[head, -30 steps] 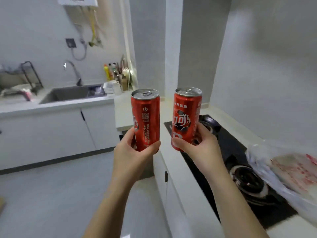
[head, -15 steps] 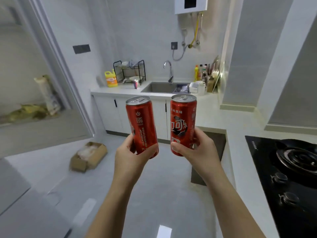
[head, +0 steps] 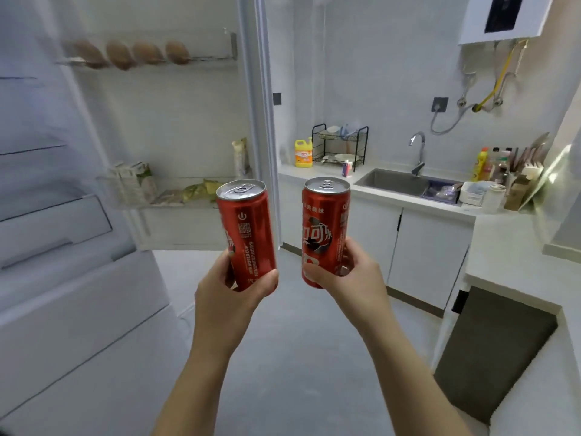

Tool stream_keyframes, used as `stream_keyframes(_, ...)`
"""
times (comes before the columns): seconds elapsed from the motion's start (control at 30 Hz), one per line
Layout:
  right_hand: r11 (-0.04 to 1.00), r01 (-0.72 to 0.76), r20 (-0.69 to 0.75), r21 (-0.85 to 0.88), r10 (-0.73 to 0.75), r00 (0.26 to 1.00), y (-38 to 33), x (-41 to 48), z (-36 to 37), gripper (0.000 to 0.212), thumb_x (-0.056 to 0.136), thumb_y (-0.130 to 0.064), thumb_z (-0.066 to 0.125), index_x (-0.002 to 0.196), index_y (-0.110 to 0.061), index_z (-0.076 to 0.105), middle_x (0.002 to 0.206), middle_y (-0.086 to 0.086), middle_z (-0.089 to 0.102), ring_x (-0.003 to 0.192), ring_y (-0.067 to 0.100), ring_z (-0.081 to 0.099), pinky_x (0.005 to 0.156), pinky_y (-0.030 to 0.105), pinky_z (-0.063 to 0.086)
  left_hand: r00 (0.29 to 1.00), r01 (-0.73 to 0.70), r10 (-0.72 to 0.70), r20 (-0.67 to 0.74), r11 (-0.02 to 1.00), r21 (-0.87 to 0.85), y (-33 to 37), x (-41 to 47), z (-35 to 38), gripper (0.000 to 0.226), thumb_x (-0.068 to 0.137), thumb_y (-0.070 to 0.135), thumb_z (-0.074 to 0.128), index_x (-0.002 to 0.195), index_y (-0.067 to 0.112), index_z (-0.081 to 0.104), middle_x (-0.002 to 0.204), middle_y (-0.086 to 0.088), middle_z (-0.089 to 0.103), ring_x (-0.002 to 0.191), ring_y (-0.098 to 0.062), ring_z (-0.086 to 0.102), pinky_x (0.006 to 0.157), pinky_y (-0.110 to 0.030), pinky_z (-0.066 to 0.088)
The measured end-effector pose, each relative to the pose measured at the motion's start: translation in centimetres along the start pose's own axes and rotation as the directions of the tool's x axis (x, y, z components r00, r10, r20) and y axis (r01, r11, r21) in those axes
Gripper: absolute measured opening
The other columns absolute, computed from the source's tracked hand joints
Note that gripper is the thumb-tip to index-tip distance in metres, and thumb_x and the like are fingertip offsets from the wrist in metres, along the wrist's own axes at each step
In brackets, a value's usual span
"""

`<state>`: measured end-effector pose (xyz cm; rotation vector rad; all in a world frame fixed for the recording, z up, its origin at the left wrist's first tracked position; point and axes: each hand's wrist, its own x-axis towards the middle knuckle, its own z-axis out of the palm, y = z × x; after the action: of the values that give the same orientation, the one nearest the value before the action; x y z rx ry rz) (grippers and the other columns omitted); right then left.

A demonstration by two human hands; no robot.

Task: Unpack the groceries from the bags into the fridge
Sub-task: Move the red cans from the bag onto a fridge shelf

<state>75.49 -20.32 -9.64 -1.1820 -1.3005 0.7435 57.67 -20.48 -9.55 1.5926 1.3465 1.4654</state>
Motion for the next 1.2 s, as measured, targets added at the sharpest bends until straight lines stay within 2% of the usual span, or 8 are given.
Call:
stream_keyframes(0.13,0.998,0.056,0.138,0.017,-0.057,0.989,-0.2,2.1,4.4,0.045,0.07,-0.026,0.085,0.104,-0.044,0.061,0.095,-0.023,0.069,0.093,-0.002,0.064,0.08,0.021,0.053,0.984,0.076,-0.079,-0.158,0.997,-0.027,-0.4,0.1,-3.5,0.033,0.071,0.024,0.082,0.094,0.037,0.063,0.085,0.025,0.069,0.084,0.005,0.065,0.062,-0.007,0.048)
stream_keyframes(0.23,0.994,0.085,0.273,0.068,-0.101,0.957,-0.5,3.3,7.1,0.051,0.071,-0.025,0.085,0.113,-0.039,0.06,0.095,-0.024,0.069,0.093,-0.004,0.064,0.075,0.015,0.052,0.945,0.108,-0.112,-0.307,0.994,-0.03,-0.3,-0.8,-5.0,0.034,0.072,0.026,0.082,0.093,0.041,0.059,0.08,0.03,0.067,0.08,0.013,0.062,0.058,0.0,0.043)
stream_keyframes(0.37,0.986,0.125,0.427,0.112,-0.161,0.89,-1.1,4.2,9.1,0.046,0.071,-0.027,0.084,0.104,-0.045,0.059,0.093,-0.027,0.069,0.092,-0.003,0.064,0.072,0.017,0.053,0.858,0.136,-0.123,-0.499,0.991,-0.011,0.0,-2.6,-5.8,0.04,0.074,0.025,0.081,0.107,0.033,0.062,0.092,0.019,0.069,0.083,0.009,0.063,0.062,-0.001,0.045)
stream_keyframes(0.57,0.965,0.15,0.583,0.216,-0.251,0.773,-2.0,3.9,10.9,0.049,0.073,-0.023,0.082,0.114,-0.038,0.06,0.094,-0.024,0.069,0.091,-0.004,0.064,0.069,0.011,0.051,0.726,0.181,-0.079,-0.683,0.98,0.079,1.2,-5.2,-6.4,0.037,0.072,0.028,0.082,0.101,0.036,0.06,0.086,0.022,0.068,0.081,0.014,0.061,0.061,0.002,0.042)
stream_keyframes(0.67,0.957,0.167,0.622,0.238,-0.283,0.73,-2.8,3.2,11.8,0.048,0.073,-0.022,0.082,0.105,-0.045,0.056,0.092,-0.026,0.067,0.089,-0.007,0.062,0.064,0.008,0.05,0.677,0.201,-0.051,-0.734,0.973,0.117,1.9,-5.8,-7.2,0.038,0.071,0.03,0.082,0.103,0.032,0.061,0.087,0.02,0.068,0.08,0.013,0.061,0.06,0.001,0.043)
stream_keyframes(0.83,0.944,0.155,0.631,0.293,-0.312,0.71,-4.0,2.9,13.1,0.047,0.073,-0.021,0.082,0.111,-0.036,0.058,0.099,-0.018,0.067,0.088,-0.008,0.061,0.063,0.008,0.05,0.653,0.22,-0.017,-0.757,0.961,0.169,2.9,-6.1,-8.8,0.037,0.071,0.032,0.082,0.101,0.033,0.059,0.087,0.022,0.066,0.079,0.013,0.061,0.06,-0.001,0.044)
stream_keyframes(1.0,0.938,0.154,0.615,0.309,-0.321,0.72,-5.0,2.5,14.6,0.053,0.074,-0.027,0.082,0.117,-0.038,0.053,0.101,-0.021,0.065,0.093,-0.01,0.06,0.063,0.006,0.049,0.658,0.241,-0.01,-0.753,0.95,0.198,3.3,-6.1,-10.8,0.045,0.069,0.037,0.082,0.109,0.03,0.062,0.095,0.017,0.068,0.089,-0.002,0.065,0.076,-0.014,0.049)
stream_keyframes(1.2,0.931,0.169,0.626,0.324,-0.344,0.7,-5.4,2.7,15.4,0.054,0.073,-0.024,0.082,0.118,-0.035,0.055,0.104,-0.018,0.066,0.094,-0.004,0.062,0.063,0.006,0.049,0.639,0.238,0.008,-0.769,0.949,0.208,3.4,-5.5,-11.4,0.054,0.068,0.038,0.082,0.116,0.024,0.063,0.099,0.013,0.07,0.094,-0.008,0.066,0.086,-0.024,0.053)
